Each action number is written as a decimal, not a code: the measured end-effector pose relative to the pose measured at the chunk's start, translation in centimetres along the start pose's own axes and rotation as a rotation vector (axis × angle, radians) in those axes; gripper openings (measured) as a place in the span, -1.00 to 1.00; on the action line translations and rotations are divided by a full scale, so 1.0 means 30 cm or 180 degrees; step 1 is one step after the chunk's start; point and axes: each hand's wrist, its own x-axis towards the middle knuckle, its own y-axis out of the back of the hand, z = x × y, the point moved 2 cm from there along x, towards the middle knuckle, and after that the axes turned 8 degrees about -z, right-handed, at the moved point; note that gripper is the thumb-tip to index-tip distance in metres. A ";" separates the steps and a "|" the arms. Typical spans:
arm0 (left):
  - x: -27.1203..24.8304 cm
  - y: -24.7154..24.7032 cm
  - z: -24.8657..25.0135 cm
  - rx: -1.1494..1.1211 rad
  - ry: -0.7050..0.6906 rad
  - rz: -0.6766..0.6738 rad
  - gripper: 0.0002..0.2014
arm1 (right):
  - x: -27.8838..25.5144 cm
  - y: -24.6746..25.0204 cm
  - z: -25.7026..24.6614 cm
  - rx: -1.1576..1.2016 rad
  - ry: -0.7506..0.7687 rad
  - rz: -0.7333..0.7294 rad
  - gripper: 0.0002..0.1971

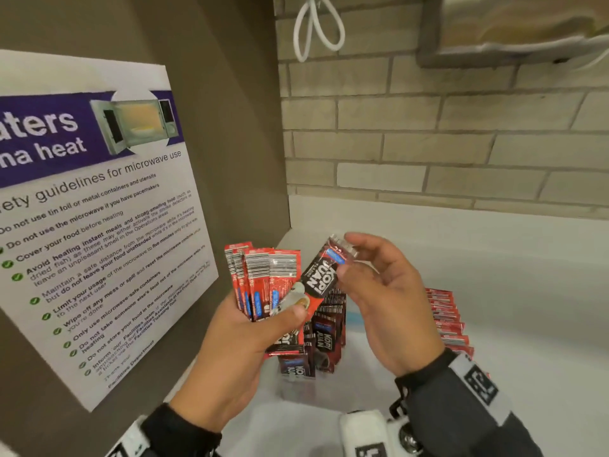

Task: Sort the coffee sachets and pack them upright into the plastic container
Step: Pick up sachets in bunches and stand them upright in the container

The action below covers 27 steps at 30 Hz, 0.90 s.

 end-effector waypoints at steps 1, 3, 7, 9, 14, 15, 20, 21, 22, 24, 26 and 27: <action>-0.006 -0.002 -0.001 0.0038 -0.0005 -0.0016 -0.47 | -0.002 -0.003 -0.004 -0.0057 -0.0025 -0.0002 -0.65; -0.015 0.005 -0.002 0.0071 -0.0034 -0.0016 -0.50 | 0.002 0.008 -0.027 -0.0238 0.0040 0.0127 -0.64; -0.028 0.072 0.016 -0.0088 -0.0230 0.0293 -0.62 | 0.013 0.076 -0.158 -0.0757 0.0649 0.0436 -0.68; -0.032 0.110 0.021 -0.0178 -0.0308 0.0426 -0.59 | 0.005 0.092 -0.182 -0.1448 0.0541 0.0280 -0.68; -0.042 0.133 0.012 -0.0277 -0.0322 0.0521 -0.66 | -0.055 0.066 -0.026 -0.2958 -0.0323 -0.0341 -0.68; -0.046 0.130 0.009 -0.0241 -0.0314 0.0516 -0.59 | -0.061 0.064 0.009 -0.3068 -0.0410 -0.0424 -0.68; -0.064 0.132 -0.009 -0.0218 -0.0240 0.0509 -0.36 | -0.054 0.067 0.113 -0.3524 -0.0478 -0.0475 -0.60; -0.067 0.133 -0.011 -0.0226 -0.0219 0.0523 -0.39 | -0.050 0.065 0.120 -0.3575 -0.0450 -0.0458 -0.62; -0.069 0.135 -0.013 -0.0253 -0.0202 0.0537 -0.46 | -0.046 0.063 0.125 -0.3629 -0.0413 -0.0445 -0.66; -0.070 0.134 -0.018 -0.0285 -0.0180 0.0521 -0.54 | -0.038 0.058 0.131 -0.3691 -0.0382 -0.0426 -0.73; -0.070 0.130 -0.021 -0.0259 -0.0188 0.0486 -0.42 | -0.035 0.055 0.141 -0.3712 -0.0432 -0.0437 -0.76; -0.071 0.129 -0.021 -0.0260 -0.0187 0.0502 -0.34 | -0.037 0.054 0.148 -0.3730 -0.0462 -0.0452 -0.77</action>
